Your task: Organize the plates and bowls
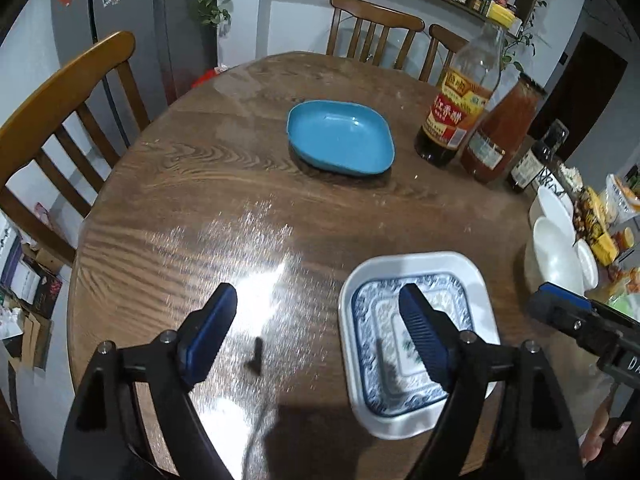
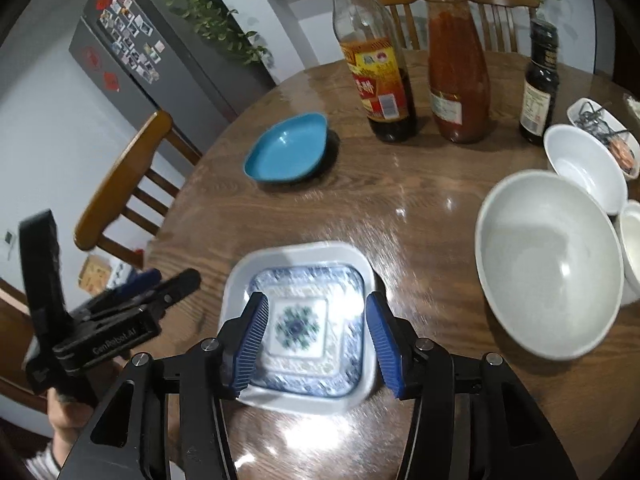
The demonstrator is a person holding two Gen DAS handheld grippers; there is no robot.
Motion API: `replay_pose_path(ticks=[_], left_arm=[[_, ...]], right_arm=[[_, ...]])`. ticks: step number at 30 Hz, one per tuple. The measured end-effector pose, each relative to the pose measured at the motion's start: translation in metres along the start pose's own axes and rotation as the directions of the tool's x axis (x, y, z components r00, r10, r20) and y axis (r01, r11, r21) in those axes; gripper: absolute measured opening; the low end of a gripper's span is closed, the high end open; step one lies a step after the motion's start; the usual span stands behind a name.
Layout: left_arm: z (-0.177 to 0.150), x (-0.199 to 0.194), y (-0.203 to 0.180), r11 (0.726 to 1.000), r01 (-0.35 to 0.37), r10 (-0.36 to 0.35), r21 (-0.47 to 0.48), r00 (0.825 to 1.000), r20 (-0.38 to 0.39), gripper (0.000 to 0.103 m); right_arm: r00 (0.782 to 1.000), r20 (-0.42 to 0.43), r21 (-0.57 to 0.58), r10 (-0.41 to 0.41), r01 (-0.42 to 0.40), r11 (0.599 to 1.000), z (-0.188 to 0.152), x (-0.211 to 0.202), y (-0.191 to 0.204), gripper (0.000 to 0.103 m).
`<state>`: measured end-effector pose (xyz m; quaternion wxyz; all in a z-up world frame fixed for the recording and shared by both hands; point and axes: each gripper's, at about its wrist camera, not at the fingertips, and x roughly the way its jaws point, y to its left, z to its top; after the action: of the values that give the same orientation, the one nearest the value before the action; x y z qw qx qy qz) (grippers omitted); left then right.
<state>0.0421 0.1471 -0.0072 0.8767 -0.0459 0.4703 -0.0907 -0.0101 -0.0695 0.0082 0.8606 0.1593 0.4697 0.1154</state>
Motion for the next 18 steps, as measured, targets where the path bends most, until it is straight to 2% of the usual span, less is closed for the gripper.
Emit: replay_pose_path(ticks=[3, 6, 10, 14, 18], left_arm=[[0.024, 0.0, 0.002, 0.996, 0.077, -0.078, -0.041, 0.997, -0.018, 0.083], [0.051, 0.0, 0.001, 0.994, 0.099, -0.1, -0.056, 0.995, -0.013, 0.087], [0.084, 0.01, -0.005, 0.998, 0.045, -0.044, -0.038, 0.999, 0.012, 0.097], [0.107, 0.042, -0.001, 0.998, -0.008, 0.006, -0.059, 0.999, -0.032, 0.097], [0.116, 0.074, 0.01, 0.995, -0.072, 0.067, -0.073, 0.995, -0.071, 0.097]], right_arm=[[1.0, 0.013, 0.012, 0.009, -0.009, 1.0, 0.023, -0.002, 0.003, 0.052], [0.999, 0.038, 0.024, 0.013, -0.014, 1.0, 0.047, -0.001, 0.003, 0.053], [0.996, 0.088, 0.027, -0.011, 0.008, 1.0, 0.076, 0.006, 0.007, 0.053], [0.995, 0.092, 0.007, -0.032, 0.031, 0.999, 0.097, 0.03, 0.011, 0.053], [0.997, 0.045, -0.001, -0.07, 0.07, 0.998, 0.111, 0.065, 0.007, 0.053]])
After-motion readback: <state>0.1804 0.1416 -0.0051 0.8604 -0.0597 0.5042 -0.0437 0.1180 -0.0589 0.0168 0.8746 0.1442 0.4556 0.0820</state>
